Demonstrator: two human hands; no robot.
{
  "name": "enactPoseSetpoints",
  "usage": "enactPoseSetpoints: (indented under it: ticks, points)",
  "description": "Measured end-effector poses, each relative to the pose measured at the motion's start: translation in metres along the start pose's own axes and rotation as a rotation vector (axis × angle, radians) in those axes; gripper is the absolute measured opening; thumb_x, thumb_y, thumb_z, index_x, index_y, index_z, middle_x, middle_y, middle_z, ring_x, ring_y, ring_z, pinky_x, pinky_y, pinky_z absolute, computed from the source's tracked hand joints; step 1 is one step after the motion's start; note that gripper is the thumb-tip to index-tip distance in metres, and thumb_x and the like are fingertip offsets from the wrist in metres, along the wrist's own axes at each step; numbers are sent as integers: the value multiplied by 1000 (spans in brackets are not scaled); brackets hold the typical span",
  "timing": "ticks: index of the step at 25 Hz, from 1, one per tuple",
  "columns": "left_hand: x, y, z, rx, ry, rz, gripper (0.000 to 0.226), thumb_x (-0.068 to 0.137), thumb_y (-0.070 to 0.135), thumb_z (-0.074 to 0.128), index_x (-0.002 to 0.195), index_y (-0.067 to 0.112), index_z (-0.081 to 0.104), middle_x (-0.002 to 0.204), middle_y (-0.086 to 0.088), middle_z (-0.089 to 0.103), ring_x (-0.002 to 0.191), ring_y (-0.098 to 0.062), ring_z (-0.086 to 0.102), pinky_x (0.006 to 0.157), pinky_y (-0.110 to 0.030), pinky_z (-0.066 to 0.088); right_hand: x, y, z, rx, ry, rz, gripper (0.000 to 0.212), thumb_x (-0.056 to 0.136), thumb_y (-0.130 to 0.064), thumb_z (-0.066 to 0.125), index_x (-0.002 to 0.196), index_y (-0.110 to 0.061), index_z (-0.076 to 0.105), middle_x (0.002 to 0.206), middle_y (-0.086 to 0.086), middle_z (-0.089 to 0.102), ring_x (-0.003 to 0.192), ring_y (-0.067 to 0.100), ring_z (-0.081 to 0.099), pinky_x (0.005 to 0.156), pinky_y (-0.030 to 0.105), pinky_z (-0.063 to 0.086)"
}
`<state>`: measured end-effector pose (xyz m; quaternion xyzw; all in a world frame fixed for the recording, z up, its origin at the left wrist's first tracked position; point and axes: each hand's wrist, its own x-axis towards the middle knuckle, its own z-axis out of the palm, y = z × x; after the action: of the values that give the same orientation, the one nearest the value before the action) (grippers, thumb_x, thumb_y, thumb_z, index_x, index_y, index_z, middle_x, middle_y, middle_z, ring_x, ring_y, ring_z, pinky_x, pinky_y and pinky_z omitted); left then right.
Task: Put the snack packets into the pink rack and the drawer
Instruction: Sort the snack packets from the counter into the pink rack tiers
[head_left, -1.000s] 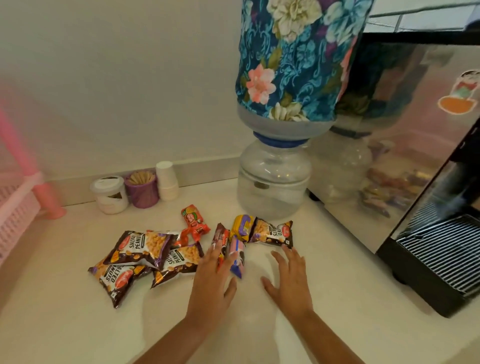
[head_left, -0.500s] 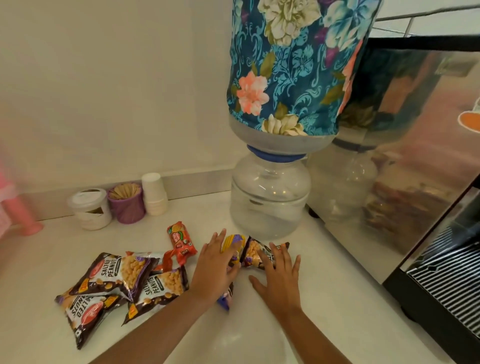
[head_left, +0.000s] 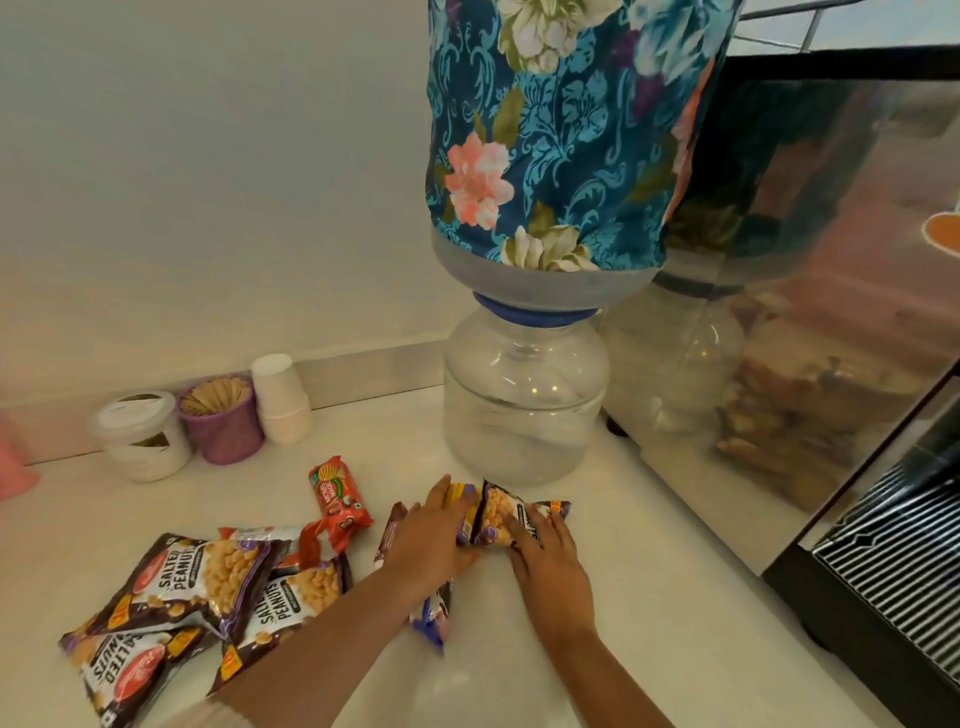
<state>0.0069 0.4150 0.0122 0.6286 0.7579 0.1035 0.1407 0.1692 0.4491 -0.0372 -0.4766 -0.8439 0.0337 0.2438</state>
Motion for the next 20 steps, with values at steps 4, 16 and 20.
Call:
enactPoseSetpoints:
  ticks: [4,16,20]
  points:
    - [-9,2,-6,-36,30,15,68,79,32,63,139,34,32,153,-6,14,121,-31,47,102,-34,38,-5,5,-7,114,0,73,42,74,-21,71,115,-29,62,119,2,64,110,28,61,71,34,56]
    - [-75,3,-42,-448,461,113,67,74,20,75,133,29,44,147,-3,22,126,-19,41,94,-17,37,-15,-41,-61,407,182,89,33,91,-16,55,120,-30,60,128,-2,57,112,15,57,84,21,43]
    - [-116,-24,-54,-449,524,59,67,74,25,75,133,29,44,149,-3,20,134,-17,31,106,-31,37,-12,-85,-62,445,168,-7,34,90,-14,56,120,-29,60,127,0,58,112,17,57,84,20,41]
